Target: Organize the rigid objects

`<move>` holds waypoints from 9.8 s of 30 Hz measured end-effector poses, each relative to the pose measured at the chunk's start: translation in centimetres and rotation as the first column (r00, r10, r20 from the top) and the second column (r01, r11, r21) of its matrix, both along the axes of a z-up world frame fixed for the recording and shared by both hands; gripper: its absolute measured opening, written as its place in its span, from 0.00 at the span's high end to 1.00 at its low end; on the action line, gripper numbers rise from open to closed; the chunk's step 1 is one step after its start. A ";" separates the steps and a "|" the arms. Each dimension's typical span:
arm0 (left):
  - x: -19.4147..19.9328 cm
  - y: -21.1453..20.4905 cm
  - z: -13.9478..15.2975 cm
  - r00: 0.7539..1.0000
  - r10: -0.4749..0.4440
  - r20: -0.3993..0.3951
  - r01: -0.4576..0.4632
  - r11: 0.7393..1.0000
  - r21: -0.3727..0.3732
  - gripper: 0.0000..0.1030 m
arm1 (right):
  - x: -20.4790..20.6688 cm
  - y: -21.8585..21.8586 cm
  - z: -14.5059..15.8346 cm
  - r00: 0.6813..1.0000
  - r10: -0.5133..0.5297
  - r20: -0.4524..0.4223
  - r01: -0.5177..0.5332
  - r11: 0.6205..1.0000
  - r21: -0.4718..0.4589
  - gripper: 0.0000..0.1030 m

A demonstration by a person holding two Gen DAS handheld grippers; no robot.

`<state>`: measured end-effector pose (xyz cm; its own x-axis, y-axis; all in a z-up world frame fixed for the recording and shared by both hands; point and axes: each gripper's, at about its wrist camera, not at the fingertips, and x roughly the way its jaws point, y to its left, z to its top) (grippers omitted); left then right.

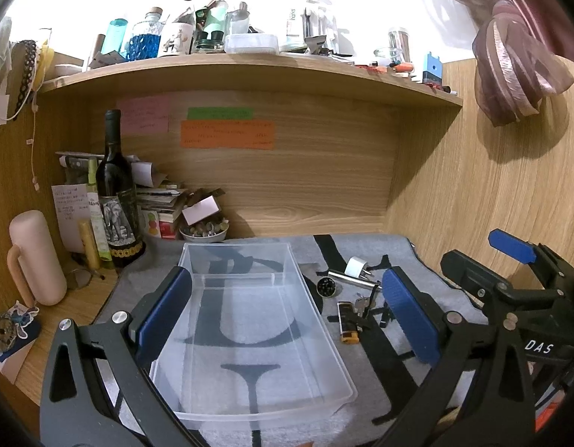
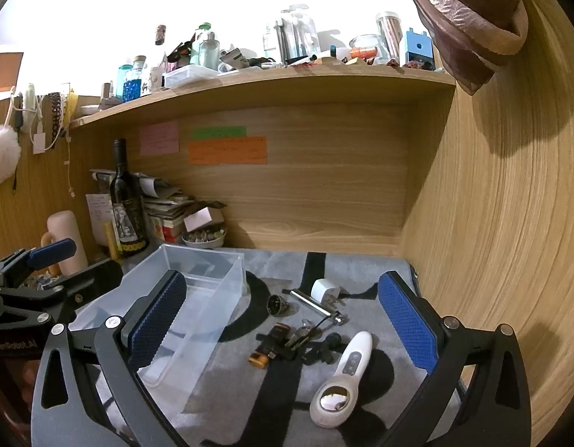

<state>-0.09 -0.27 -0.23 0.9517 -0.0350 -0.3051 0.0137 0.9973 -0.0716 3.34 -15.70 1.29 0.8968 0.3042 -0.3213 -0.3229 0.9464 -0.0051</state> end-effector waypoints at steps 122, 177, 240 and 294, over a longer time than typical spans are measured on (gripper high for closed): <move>10.4 12.6 -7.8 0.800 -0.102 -0.591 0.018 0.989 -0.146 0.87 | 8.8 -2.8 -12.0 0.785 -0.282 -0.551 0.193 0.958 -0.214 0.62; 10.5 12.4 -7.8 0.807 -0.092 -0.584 0.023 0.992 -0.125 0.87 | 10.5 12.1 1.1 0.958 0.180 -0.225 -0.199 0.978 -0.064 0.63; 9.9 11.9 -7.4 0.815 -0.071 -0.575 0.015 0.995 -0.101 0.88 | 10.2 4.5 -2.5 0.946 -0.033 -0.323 -0.016 0.989 -0.147 0.21; 10.2 11.3 -7.4 0.819 -0.069 -0.570 0.014 0.995 -0.099 0.88 | 10.7 0.5 -7.2 0.880 -0.120 -0.460 0.092 0.992 -0.084 0.87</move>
